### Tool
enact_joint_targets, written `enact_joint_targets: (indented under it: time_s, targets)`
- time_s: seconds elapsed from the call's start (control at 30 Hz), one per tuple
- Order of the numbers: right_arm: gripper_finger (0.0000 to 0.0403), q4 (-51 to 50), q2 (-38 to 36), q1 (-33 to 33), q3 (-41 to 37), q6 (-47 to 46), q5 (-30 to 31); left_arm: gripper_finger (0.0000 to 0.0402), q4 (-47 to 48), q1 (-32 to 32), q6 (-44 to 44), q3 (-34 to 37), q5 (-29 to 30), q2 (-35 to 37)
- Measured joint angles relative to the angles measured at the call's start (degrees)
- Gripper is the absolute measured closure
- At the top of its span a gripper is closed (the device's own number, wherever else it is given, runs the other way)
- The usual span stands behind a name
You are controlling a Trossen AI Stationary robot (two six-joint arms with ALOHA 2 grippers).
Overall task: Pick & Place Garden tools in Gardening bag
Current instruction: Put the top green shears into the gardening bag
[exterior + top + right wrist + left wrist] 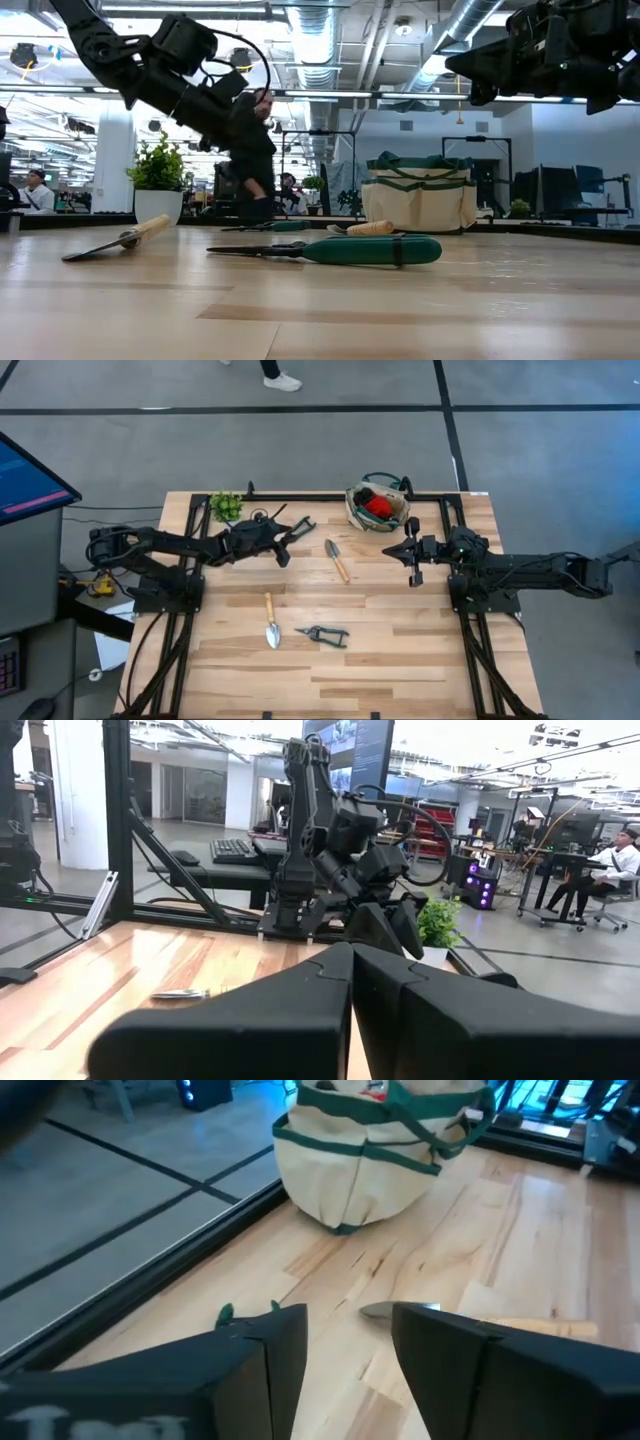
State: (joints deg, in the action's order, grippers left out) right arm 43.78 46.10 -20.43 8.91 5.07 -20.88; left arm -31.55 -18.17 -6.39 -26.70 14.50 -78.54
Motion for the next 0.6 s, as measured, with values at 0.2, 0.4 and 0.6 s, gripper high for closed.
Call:
enact_joint_targets:
  time_s: [0.2, 0.4, 0.6]
  targets:
    - [0.0403, 0.1, 0.0, 0.0, 0.0, 0.0, 0.0, 0.0263, -3.4, 1.5, -0.7, 0.0, 0.0, -1.3]
    - [0.0403, 0.5, 0.0, 0.0, 0.0, 0.0, 0.0, 0.0263, -7.0, 2.5, -1.1, -3.5, 0.1, -12.5]
    - [0.0403, 0.4, 0.0, 0.0, 0.0, 0.0, 0.0, 0.0263, -6.3, -1.7, -0.1, -10.7, -3.6, -21.1]
